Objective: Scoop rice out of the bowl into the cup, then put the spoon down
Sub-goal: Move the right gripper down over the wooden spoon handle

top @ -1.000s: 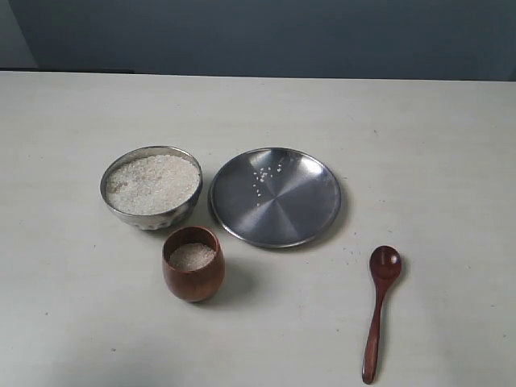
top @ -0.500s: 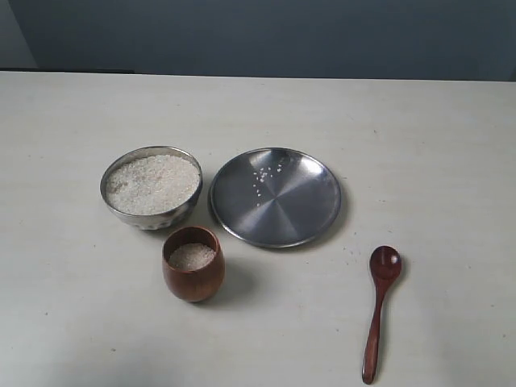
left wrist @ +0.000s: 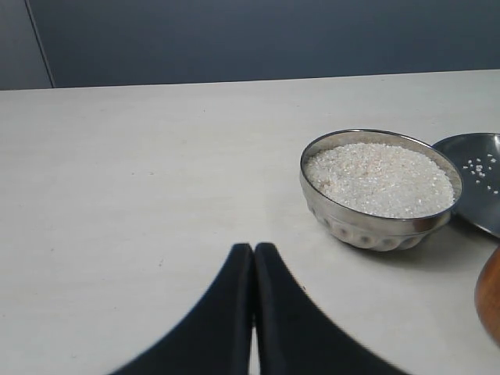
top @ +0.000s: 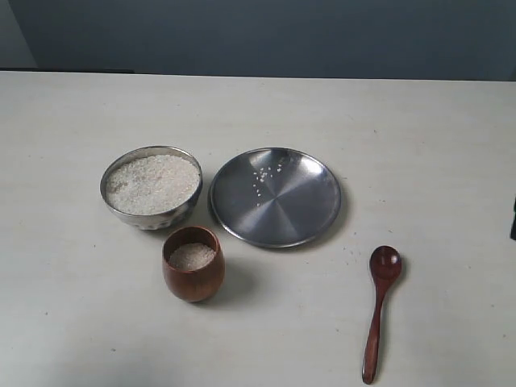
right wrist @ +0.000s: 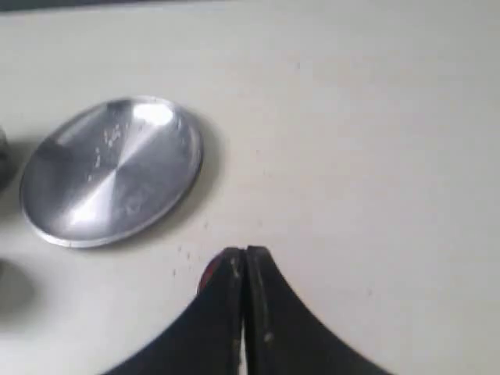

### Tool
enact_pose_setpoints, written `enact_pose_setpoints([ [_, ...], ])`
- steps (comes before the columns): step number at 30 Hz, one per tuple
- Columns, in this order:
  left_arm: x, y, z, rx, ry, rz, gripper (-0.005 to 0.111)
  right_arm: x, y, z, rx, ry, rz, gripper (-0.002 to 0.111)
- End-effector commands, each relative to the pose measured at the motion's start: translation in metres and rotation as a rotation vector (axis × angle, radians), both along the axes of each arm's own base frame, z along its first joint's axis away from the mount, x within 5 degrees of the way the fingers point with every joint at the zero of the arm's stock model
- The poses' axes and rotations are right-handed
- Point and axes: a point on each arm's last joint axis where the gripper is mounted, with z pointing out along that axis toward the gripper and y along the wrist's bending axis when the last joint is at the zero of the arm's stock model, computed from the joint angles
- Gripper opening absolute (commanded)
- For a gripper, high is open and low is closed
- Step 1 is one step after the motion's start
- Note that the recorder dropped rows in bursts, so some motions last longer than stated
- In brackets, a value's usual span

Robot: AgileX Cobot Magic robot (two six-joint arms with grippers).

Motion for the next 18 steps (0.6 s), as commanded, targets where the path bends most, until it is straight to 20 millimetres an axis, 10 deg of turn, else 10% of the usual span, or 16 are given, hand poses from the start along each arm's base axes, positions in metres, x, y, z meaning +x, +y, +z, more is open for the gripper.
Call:
enact_pose_setpoints([
  [1, 0.000, 0.000, -0.001, -0.003, -0.006, 0.003, 0.000, 0.018, 0.009, -0.014, -0.001, 0.180, 0.077, 0.000],
  [18, 0.000, 0.000, -0.001, -0.003, -0.006, 0.003, 0.000, 0.049, 0.074, -0.082, 0.030, 0.536, 0.275, -0.001],
])
